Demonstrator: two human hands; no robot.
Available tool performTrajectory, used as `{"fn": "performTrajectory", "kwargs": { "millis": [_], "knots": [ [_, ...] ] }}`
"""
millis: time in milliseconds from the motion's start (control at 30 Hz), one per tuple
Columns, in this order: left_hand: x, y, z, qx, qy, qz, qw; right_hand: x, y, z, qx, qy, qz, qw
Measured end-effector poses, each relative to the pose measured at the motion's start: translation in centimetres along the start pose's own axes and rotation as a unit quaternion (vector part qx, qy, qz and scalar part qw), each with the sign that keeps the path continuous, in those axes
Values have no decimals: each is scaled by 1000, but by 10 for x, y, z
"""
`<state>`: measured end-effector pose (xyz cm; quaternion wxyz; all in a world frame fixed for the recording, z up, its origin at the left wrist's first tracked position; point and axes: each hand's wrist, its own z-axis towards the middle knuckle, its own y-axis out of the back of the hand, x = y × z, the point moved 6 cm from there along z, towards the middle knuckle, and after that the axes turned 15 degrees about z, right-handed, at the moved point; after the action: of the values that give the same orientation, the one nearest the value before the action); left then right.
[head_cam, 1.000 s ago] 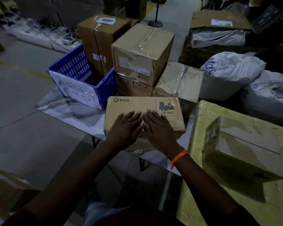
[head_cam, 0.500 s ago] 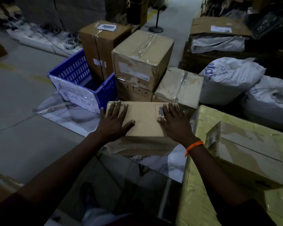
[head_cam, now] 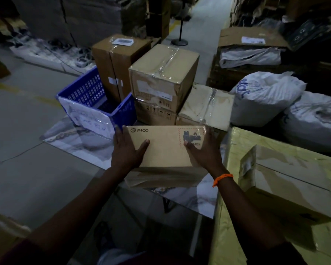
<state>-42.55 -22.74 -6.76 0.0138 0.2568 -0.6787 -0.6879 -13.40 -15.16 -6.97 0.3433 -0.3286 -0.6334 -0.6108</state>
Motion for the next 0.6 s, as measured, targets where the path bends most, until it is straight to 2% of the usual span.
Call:
{"fn": "performTrajectory", "kwargs": {
  "millis": [33,100,267,400,500,600],
  "knots": [
    [4,1,1,7,37,-40,999,-5,1,1,-9,-31,48,998],
    [8,5,1,7,58,-111,992,-23,-2,5,-15,-63,119,991],
    [25,8,-15,-10,52,-184,981,3,11,-23,-31,-36,174,984],
    [30,15,-32,-61,45,-258,963,6,21,-42,-93,-37,245,964],
    [44,14,-42,-111,113,-327,932,1,14,-54,-116,-69,294,946],
    [61,5,-47,-113,167,-359,911,-8,7,-66,-105,-83,284,949]
  ]
}}
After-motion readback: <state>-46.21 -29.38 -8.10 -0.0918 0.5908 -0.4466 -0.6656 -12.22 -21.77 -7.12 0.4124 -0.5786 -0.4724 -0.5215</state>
